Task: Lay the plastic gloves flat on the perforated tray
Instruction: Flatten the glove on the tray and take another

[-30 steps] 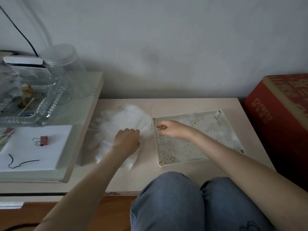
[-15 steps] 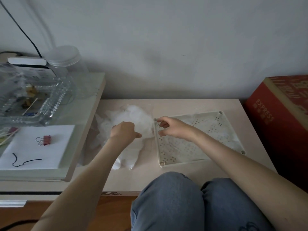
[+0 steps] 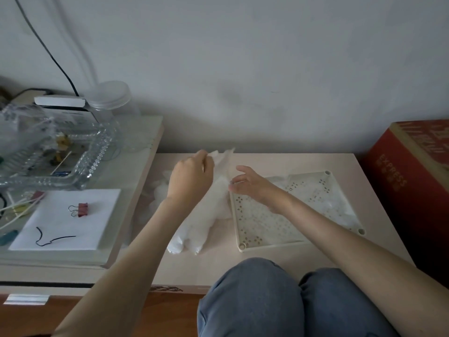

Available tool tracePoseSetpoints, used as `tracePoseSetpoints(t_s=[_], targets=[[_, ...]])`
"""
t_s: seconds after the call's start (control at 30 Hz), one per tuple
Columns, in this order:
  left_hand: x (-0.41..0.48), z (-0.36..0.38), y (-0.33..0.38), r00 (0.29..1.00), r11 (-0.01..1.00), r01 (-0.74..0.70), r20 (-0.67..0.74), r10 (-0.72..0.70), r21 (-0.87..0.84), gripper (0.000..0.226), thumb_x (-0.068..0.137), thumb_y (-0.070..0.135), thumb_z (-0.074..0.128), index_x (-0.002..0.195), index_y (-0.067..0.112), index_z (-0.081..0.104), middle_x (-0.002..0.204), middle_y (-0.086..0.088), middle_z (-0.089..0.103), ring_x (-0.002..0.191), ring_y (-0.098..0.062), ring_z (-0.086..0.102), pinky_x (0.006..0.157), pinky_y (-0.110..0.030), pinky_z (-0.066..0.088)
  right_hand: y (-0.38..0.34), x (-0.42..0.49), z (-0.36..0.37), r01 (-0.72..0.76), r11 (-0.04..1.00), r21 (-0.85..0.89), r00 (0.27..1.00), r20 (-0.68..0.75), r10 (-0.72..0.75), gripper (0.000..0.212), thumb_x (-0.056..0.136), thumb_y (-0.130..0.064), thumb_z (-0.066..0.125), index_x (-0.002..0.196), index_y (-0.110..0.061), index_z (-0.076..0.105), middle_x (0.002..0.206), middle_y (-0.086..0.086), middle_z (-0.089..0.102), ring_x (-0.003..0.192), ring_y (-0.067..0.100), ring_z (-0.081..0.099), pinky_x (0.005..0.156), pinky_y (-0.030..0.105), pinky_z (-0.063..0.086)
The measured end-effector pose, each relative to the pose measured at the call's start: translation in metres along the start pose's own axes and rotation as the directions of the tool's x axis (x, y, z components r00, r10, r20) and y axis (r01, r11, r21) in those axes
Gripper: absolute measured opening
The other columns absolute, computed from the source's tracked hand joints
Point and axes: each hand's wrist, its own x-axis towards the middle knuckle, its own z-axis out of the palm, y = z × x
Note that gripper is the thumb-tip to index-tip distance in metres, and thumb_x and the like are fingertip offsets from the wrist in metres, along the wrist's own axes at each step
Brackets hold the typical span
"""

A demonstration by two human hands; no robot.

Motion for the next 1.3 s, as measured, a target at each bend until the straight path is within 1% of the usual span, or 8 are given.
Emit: tracePoseSetpoints(t_s=[0.07,0.13,0.2,0.3,0.4,0.8,1.13,1.3], targets=[[0.004,-0.007,0.014,0.988,0.851,0.152,0.106,-0.114,-0.502,0.028,0.099,0.014,0.040,0.086,-0.004,0.057,0.079,-0.014,0.067,0.073,-0.029,0.062,0.070,-0.037,0.048,0.002,0.002,-0.004,0.003,0.980,0.199,1.000,0.002,-0.004,0.120,0.060,-0.056,0.082,0.151,-0.024,0.012,0.135,-0.002,0.047,0.128,0.016,0.042,0.114,0.039,0.026],[0.008,-0.010,0.025,0.944,0.386,0.329,0.296,-0.143,-0.862,0.030,0.103,0.014,0.035,0.095,-0.006,0.056,0.088,-0.016,0.072,0.083,-0.026,0.070,0.081,-0.032,0.056,0.004,0.002,-0.010,0.038,0.902,0.430,0.999,0.003,-0.044,0.149,0.035,-0.059,0.090,0.152,-0.025,0.003,0.142,0.002,0.040,0.135,0.017,0.033,0.119,0.040,0.013],[0.011,-0.007,0.027,0.903,0.052,0.425,0.419,-0.097,-0.904,0.031,0.104,0.015,0.030,0.094,-0.001,0.055,0.083,-0.015,0.073,0.081,-0.025,0.072,0.077,-0.031,0.057,0.004,-0.001,-0.016,0.052,0.808,0.587,0.995,0.041,-0.094,0.147,0.032,-0.055,0.092,0.151,-0.025,0.011,0.146,0.002,0.041,0.136,0.013,0.034,0.117,0.034,0.011],[0.011,0.005,0.028,0.857,-0.105,0.504,0.512,-0.065,-0.857,0.032,0.104,0.016,0.031,0.097,-0.002,0.057,0.078,-0.014,0.073,0.076,-0.025,0.072,0.072,-0.034,0.059,0.006,-0.005,-0.024,0.033,0.710,0.704,0.978,0.124,-0.168,0.111,0.042,-0.049,0.092,0.137,-0.017,0.044,0.134,0.000,0.058,0.127,0.014,0.049,0.115,0.031,0.023],[0.009,0.018,0.029,0.809,-0.155,0.551,0.571,-0.141,-0.820,0.033,0.104,0.017,0.034,0.090,-0.002,0.056,0.067,-0.013,0.069,0.066,-0.024,0.071,0.066,-0.036,0.059,0.007,-0.009,-0.025,0.026,0.684,0.729,0.970,0.148,-0.193,0.094,0.056,-0.046,0.088,0.135,-0.011,0.051,0.131,0.009,0.057,0.120,0.021,0.056,0.103,0.031,0.043],[0.003,0.079,0.028,0.752,0.303,0.630,0.463,-0.470,-0.716,0.023,0.090,0.006,0.023,0.076,0.014,0.040,0.055,0.001,0.043,0.036,-0.012,0.038,0.042,-0.024,0.038,0.036,-0.034,-0.076,0.151,0.614,0.775,0.988,-0.133,-0.075,0.036,0.058,-0.014,0.085,0.084,-0.006,0.063,0.082,0.006,0.071,0.084,0.019,0.069,0.076,0.031,0.057],[-0.001,0.108,0.045,0.729,0.283,0.667,0.523,-0.442,-0.690,0.024,0.106,0.024,0.030,0.100,0.007,0.045,0.075,-0.009,0.057,0.037,-0.011,0.054,0.039,-0.024,0.049,0.049,-0.052,-0.101,0.051,0.783,0.620,0.992,-0.122,0.032,0.034,0.078,-0.033,0.056,0.103,-0.010,0.059,0.087,0.006,0.074,0.075,0.019,0.071,0.061,0.027,0.056],[0.000,0.103,0.043,0.759,0.064,0.649,0.639,-0.121,-0.758,0.048,0.092,0.043,0.044,0.118,0.003,0.046,0.106,-0.013,0.067,0.084,-0.020,0.072,0.068,-0.027,0.058,0.042,-0.051,-0.092,0.011,0.929,0.370,0.996,-0.089,0.024,0.021,0.089,-0.011,0.059,0.108,-0.006,0.066,0.087,0.005,0.074,0.067,0.014,0.066,0.058,0.022,0.052]])
